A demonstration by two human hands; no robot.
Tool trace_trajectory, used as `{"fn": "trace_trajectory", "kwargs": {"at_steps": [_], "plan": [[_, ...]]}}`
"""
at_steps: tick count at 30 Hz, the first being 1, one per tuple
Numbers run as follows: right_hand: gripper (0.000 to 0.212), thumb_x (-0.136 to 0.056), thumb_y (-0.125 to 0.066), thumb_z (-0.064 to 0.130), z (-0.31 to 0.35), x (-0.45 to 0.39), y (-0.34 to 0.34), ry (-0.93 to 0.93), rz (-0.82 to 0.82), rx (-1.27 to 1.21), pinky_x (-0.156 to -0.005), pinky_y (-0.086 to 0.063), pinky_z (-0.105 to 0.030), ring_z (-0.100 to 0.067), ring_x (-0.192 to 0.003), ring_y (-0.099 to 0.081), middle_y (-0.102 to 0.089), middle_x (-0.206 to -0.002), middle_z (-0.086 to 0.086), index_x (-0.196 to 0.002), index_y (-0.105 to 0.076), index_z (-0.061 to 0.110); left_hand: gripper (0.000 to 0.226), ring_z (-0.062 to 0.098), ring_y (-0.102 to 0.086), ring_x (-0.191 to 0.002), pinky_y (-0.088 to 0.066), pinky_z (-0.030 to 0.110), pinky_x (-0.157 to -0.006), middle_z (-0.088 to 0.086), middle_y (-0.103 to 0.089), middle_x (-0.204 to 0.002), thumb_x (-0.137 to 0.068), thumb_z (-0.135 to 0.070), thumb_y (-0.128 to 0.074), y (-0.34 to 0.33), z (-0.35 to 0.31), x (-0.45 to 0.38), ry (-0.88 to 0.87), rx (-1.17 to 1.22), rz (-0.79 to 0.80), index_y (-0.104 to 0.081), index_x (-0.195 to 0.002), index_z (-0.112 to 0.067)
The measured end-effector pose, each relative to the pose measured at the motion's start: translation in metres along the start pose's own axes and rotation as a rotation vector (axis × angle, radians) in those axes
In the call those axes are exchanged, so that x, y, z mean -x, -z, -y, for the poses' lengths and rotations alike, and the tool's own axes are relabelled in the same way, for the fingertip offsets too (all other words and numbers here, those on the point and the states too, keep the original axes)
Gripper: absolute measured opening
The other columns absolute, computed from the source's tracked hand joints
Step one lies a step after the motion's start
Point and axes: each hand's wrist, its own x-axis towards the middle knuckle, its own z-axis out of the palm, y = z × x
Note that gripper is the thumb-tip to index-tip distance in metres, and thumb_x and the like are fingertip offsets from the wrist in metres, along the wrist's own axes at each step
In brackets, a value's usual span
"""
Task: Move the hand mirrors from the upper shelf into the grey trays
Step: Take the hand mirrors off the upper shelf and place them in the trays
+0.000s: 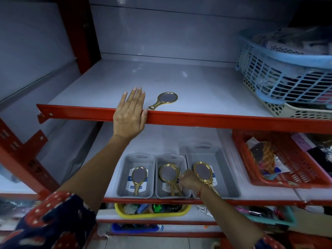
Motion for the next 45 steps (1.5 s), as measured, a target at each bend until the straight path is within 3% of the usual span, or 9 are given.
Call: {"fn": "trace_trajectory", "kwargs": {"at_steps": [4,8,15,19,22,25,29,35,45], "plan": [[0.023,-0.079,-0.057,0.003,0.019,0.027,0.039,0.115,0.033,0.038,-0.059,-0.040,-0.023,-0.014,-0.069,-0.049,-0.055,-0.066,-0.008,-0.057,-0.058,0.007,0.052,0.027,-0.050,-0.133,-0.034,0.042,-0.115,0.017,-0.055,-0.140,-0.102,-0.030,-0.025,0.005,0.004,-0.001,-0.022,0.005,0.051,-0.052,-0.135,0.001],[0.030,-0.084,-0.065,0.012,0.054,0.069,0.099,0.345,-0.033,-0.062,-0.084,-0.048,-0.019,-0.011,-0.099,-0.061,-0.066,-0.107,0.003,-0.113,-0.069,0.008,0.058,0.028,-0.046,-0.136,-0.029,0.043,-0.117,0.018,-0.050,-0.143,-0.103,-0.034,-0.019,0.013,0.016,-0.003,-0.061,0.000,0.124,-0.048,-0.138,0.001],[0.020,-0.083,-0.057,-0.001,0.124,0.124,0.175,0.501,-0.244,-0.408,-0.080,-0.058,-0.029,-0.023,-0.084,-0.072,-0.074,-0.093,-0.013,-0.093,-0.073,0.007,0.062,0.028,-0.039,-0.141,-0.014,0.037,-0.121,0.019,-0.044,-0.148,-0.102,-0.038,-0.015,0.022,0.051,0.008,-0.014,0.013,0.218,-0.042,-0.141,0.003],[0.014,-0.073,-0.060,0.008,0.194,0.110,0.181,0.364,-0.475,-0.219,-0.075,-0.060,-0.033,-0.027,-0.079,-0.074,-0.076,-0.082,-0.012,-0.076,-0.074,0.004,0.069,0.030,-0.045,-0.137,-0.014,0.035,-0.119,0.021,-0.049,-0.143,-0.102,-0.042,-0.010,0.030,0.100,0.001,0.054,0.043,0.280,-0.046,-0.138,0.005],[0.026,-0.072,-0.067,0.025,0.216,0.102,0.174,0.259,-0.593,0.062,-0.047,-0.040,-0.023,-0.030,-0.072,-0.064,-0.061,-0.059,-0.005,-0.058,-0.054,0.008,0.075,0.031,-0.053,-0.130,-0.030,0.041,-0.115,0.020,-0.056,-0.137,-0.101,-0.044,-0.005,0.027,0.109,-0.003,0.062,0.061,0.335,-0.052,-0.133,0.005],[0.046,-0.076,-0.069,0.042,0.217,0.090,0.156,0.250,-0.590,0.101,-0.050,-0.031,-0.026,-0.031,-0.086,-0.060,-0.050,-0.066,-0.002,-0.055,-0.038,0.015,0.077,0.029,-0.058,-0.125,-0.041,0.044,-0.111,0.019,-0.061,-0.132,-0.101,-0.043,-0.003,0.027,0.089,0.004,0.073,0.105,0.403,-0.057,-0.129,0.004],[0.041,-0.076,-0.067,0.049,0.239,0.083,0.142,0.170,-0.606,0.190,-0.070,-0.040,-0.027,-0.028,-0.100,-0.061,-0.063,-0.100,-0.010,-0.083,-0.059,0.009,0.077,0.028,-0.055,-0.129,-0.040,0.045,-0.112,0.018,-0.058,-0.136,-0.101,-0.043,-0.002,0.027,0.092,0.004,0.092,0.150,0.376,-0.054,-0.133,0.003],[0.021,-0.073,-0.060,0.003,0.246,0.076,0.142,0.112,-0.635,0.214,-0.058,-0.041,-0.024,-0.029,-0.078,-0.057,-0.050,-0.066,-0.005,-0.061,-0.044,0.007,0.073,0.026,-0.055,-0.129,-0.042,0.045,-0.111,0.017,-0.058,-0.136,-0.102,-0.042,-0.005,0.028,0.094,0.006,0.041,0.151,0.374,-0.053,-0.133,0.003],[0.019,-0.068,-0.068,0.000,0.228,0.083,0.168,0.068,-0.395,0.052,-0.057,-0.051,-0.027,-0.020,-0.053,-0.055,-0.056,-0.046,-0.005,-0.055,-0.055,0.007,0.070,0.025,-0.053,-0.131,-0.023,0.042,-0.115,0.017,-0.057,-0.138,-0.102,-0.041,-0.007,0.022,0.094,0.006,-0.001,0.090,0.328,-0.049,-0.136,0.003]]}}
